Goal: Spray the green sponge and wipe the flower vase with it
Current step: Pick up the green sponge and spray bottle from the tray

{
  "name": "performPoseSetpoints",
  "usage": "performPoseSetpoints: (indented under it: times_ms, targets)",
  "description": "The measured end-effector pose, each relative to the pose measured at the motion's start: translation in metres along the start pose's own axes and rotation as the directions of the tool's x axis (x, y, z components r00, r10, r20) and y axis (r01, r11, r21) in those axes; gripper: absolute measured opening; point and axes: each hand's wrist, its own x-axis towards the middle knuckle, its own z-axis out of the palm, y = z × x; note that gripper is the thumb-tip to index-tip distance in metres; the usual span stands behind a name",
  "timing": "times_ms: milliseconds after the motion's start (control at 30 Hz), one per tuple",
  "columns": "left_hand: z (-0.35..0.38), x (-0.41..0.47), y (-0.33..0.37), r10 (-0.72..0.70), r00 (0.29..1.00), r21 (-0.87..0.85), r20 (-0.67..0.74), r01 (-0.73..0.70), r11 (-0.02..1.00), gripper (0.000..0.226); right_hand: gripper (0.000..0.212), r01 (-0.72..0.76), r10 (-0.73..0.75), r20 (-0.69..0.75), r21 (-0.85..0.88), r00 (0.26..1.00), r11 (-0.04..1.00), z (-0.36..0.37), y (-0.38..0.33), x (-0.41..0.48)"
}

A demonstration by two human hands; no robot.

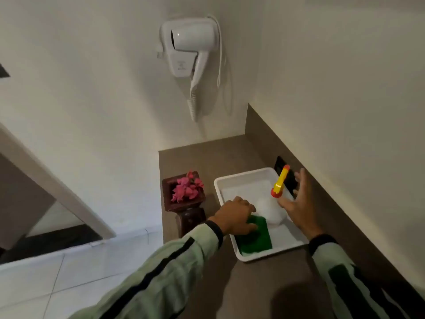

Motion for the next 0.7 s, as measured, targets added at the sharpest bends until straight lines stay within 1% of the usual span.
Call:
performPoseSetpoints:
  times_ms: [33,100,133,200,267,300,367,433,467,500,567,633,700]
  targets:
    - [0.009,0.004,-0.001,-0.026,0.998,-0.003,0.058,0.026,1.000,0.058,0.105,-0.018,0.019,0.047,-0.025,0.999,1.000,0.003,0.007,0.003]
    - [0.028,0.010,-0.007,-0.063,0.993,-0.034,0.100,0.066,0.997,0.062,0.109,-0.047,0.056,0.123,-0.072,0.991,0.996,0.010,0.011,0.007]
    - [0.035,0.013,-0.010,-0.076,0.991,-0.056,0.110,0.082,0.995,0.066,0.110,-0.059,0.069,0.130,-0.079,0.989,0.995,0.015,0.011,0.011]
    - [0.050,0.024,-0.015,-0.099,0.985,-0.070,0.142,0.110,0.991,0.077,0.111,-0.064,0.071,0.064,-0.116,0.995,0.991,0.025,0.014,0.024]
    - [0.059,0.033,-0.019,-0.128,0.984,-0.023,0.121,0.132,0.991,0.079,0.106,-0.067,0.067,-0.009,-0.180,0.998,0.981,0.031,0.014,0.037]
    - [0.063,0.038,-0.021,-0.138,0.984,0.012,0.113,0.137,0.990,0.075,0.101,-0.079,0.073,-0.036,-0.230,0.997,0.970,0.034,0.017,0.044]
    - [0.065,0.044,-0.026,-0.132,0.987,0.048,0.092,0.128,0.991,0.059,0.081,-0.085,0.063,-0.076,-0.329,0.995,0.940,0.038,0.021,0.051]
    - [0.064,0.047,-0.029,-0.118,0.991,0.036,0.058,0.116,0.993,0.047,0.058,-0.070,0.035,-0.111,-0.327,0.993,0.942,0.043,0.022,0.054]
    - [0.062,0.046,-0.029,-0.106,0.994,0.034,0.034,0.105,0.994,0.045,0.052,-0.052,0.016,-0.121,-0.306,0.993,0.951,0.045,0.021,0.054]
    - [0.059,0.043,-0.027,-0.092,0.996,0.024,0.002,0.092,0.996,0.043,0.052,-0.024,-0.012,-0.119,-0.292,0.993,0.956,0.045,0.017,0.052]
    - [0.049,0.031,-0.020,-0.064,0.994,-0.034,-0.086,0.061,0.998,0.040,0.062,0.061,-0.094,-0.110,-0.273,0.990,0.960,0.040,0.004,0.050]
    - [0.035,0.012,-0.011,-0.047,0.977,-0.163,-0.208,0.013,0.987,0.033,0.065,0.132,-0.165,-0.111,-0.251,0.980,0.959,0.033,-0.017,0.048]
    - [0.021,-0.015,-0.003,-0.055,0.946,-0.302,-0.319,-0.046,0.952,0.028,0.060,0.168,-0.202,-0.157,-0.204,0.967,0.964,0.024,-0.042,0.044]
